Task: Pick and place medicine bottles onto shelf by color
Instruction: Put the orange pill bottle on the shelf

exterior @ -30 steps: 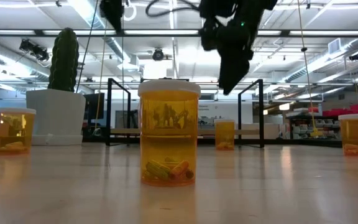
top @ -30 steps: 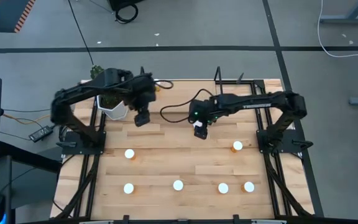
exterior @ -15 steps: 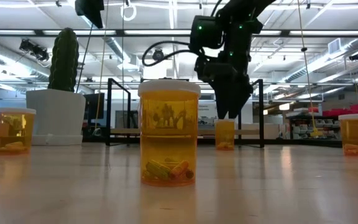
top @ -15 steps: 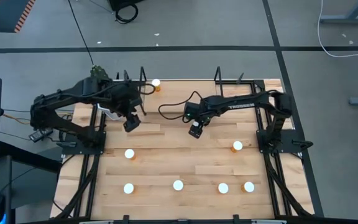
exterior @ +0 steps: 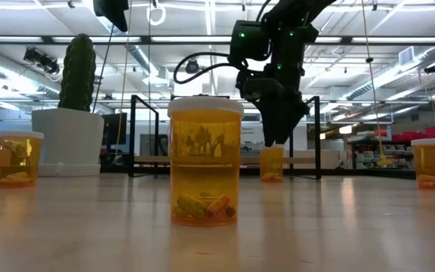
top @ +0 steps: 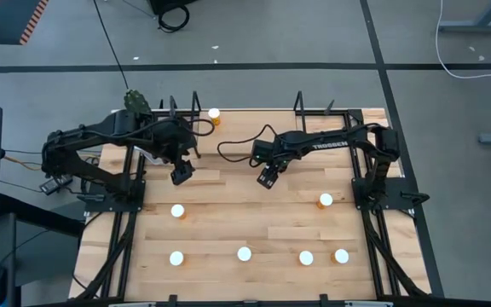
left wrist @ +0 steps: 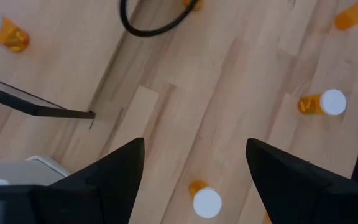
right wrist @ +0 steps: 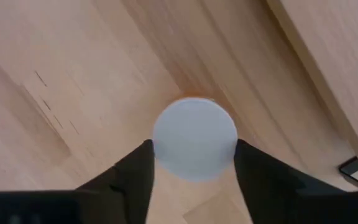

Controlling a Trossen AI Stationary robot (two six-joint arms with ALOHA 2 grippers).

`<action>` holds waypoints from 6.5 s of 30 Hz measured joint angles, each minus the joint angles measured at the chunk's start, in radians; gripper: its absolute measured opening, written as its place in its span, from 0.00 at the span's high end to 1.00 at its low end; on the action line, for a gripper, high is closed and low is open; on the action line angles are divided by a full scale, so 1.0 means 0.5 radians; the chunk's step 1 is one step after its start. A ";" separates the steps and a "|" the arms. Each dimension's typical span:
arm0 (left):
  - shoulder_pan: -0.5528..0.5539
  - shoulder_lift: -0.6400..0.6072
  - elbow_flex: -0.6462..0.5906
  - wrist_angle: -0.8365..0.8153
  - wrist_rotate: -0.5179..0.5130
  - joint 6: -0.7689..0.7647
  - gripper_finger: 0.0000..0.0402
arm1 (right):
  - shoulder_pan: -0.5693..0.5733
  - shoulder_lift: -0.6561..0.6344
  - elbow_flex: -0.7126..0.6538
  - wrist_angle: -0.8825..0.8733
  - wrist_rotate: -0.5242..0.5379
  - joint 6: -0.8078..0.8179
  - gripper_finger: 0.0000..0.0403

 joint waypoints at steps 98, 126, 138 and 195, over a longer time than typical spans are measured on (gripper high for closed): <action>-0.158 0.001 0.002 0.039 -0.292 -0.735 0.28 | 0.040 -0.024 -0.253 0.453 -0.008 -0.479 0.30; -0.158 -0.133 0.190 -0.153 -0.313 -0.720 0.28 | 0.006 -0.035 0.460 0.443 0.091 -0.533 0.47; -0.158 -0.273 0.326 -0.169 -0.413 -0.621 0.28 | -0.166 0.442 1.090 0.342 0.093 -0.564 0.46; -0.157 -0.378 0.323 -0.291 -0.413 -0.656 0.28 | -0.262 1.032 1.565 0.477 0.076 -0.501 0.45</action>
